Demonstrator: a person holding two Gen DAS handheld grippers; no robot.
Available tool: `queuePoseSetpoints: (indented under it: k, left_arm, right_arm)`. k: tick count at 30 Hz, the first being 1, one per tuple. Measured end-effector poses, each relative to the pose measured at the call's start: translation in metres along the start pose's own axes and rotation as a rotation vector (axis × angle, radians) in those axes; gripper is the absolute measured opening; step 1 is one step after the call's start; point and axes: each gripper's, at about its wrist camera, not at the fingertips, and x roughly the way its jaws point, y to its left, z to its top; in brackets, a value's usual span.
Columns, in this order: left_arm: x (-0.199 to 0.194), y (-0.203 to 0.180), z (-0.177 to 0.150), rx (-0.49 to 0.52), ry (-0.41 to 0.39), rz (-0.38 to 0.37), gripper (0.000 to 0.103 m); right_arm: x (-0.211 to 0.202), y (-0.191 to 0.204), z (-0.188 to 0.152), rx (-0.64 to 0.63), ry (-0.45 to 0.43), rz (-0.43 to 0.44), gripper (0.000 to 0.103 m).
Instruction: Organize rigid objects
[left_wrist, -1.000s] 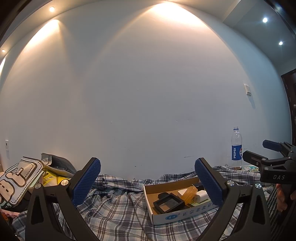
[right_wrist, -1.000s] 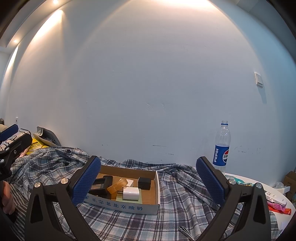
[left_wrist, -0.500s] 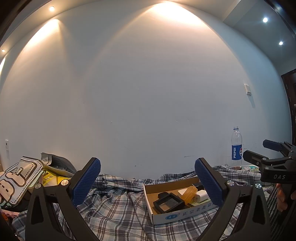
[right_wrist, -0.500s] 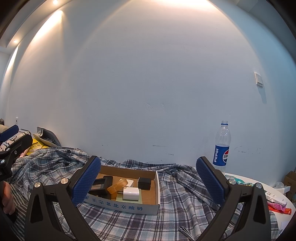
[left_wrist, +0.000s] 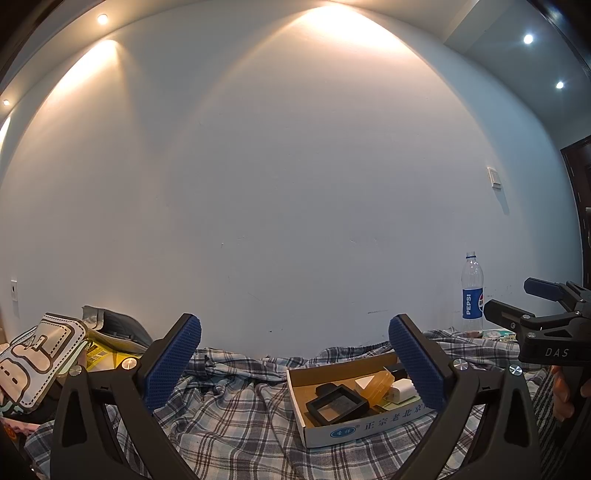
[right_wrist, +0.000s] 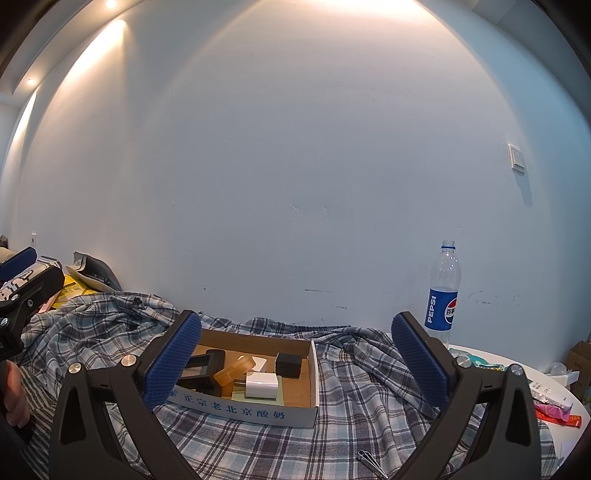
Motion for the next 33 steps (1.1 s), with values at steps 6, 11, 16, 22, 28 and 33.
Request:
queuePoseSetpoints:
  k: [6,11,16,22,28,33]
  left_arm:
    - [-0.0002,0.0000,0.0001,0.001,-0.001,0.000,0.103]
    - [-0.0013,-0.0009,0.0003,0.001,-0.001,0.000,0.103]
    - [-0.0014,-0.0009,0.0003,0.002,-0.001,0.000,0.103]
    - [-0.0011,-0.0008,0.0001,0.004,-0.003,-0.001,0.103]
    - [-0.0015,-0.0014,0.0007,0.008,-0.007,-0.002,0.103]
    - [-0.0003,0.0012,0.0008,-0.003,0.002,-0.003,0.103]
  right_arm:
    - [0.0001,0.0001,0.0000,-0.001,-0.001,-0.001,0.103]
    - [0.0002,0.0002,0.0000,-0.001,-0.001,0.000,0.103]
    - [-0.0001,0.0001,0.0000,-0.002,-0.002,0.000,0.103]
    - [0.0001,0.0001,0.0000,-0.001,-0.001,0.000,0.103]
    - [0.0001,-0.0001,0.0000,-0.002,-0.002,0.001,0.103]
    - [0.0002,-0.0008,0.0006,0.001,-0.003,-0.002,0.103]
